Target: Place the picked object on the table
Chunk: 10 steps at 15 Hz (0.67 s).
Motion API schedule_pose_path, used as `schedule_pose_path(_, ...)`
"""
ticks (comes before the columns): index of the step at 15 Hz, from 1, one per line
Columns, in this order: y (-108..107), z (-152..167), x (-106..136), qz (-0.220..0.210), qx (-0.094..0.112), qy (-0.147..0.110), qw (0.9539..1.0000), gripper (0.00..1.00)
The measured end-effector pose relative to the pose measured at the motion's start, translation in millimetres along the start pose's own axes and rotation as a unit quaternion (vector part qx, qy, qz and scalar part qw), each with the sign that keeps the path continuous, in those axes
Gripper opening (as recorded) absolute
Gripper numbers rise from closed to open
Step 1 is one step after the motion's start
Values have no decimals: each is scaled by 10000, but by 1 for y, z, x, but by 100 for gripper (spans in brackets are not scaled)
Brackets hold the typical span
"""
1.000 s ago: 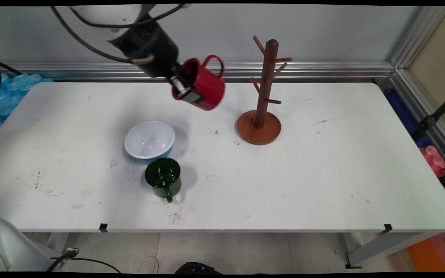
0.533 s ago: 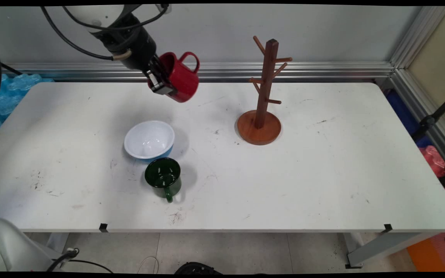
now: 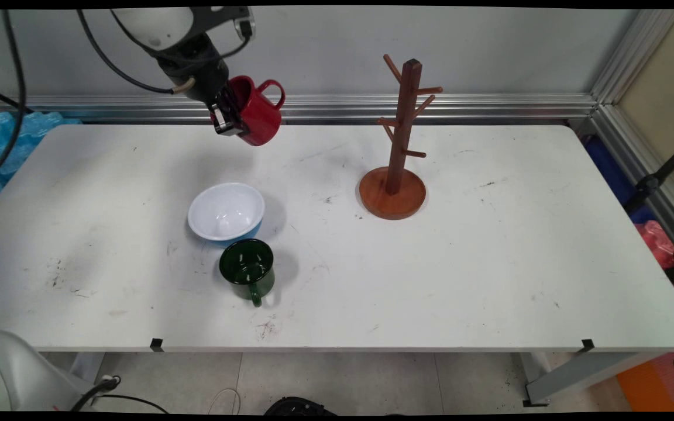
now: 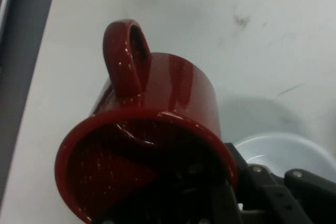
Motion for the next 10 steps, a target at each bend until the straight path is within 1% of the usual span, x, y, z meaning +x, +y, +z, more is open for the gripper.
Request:
schedule_pose_path(3, -13, 24, 1, 398, 58, -212, 9990, 0)
schedule_pose_path(5, -19, 36, 2, 561, 78, -320, 9979, 0)
schedule_pose_path(10, -27, 74, 3, 909, 101, -720, 9932, 0)
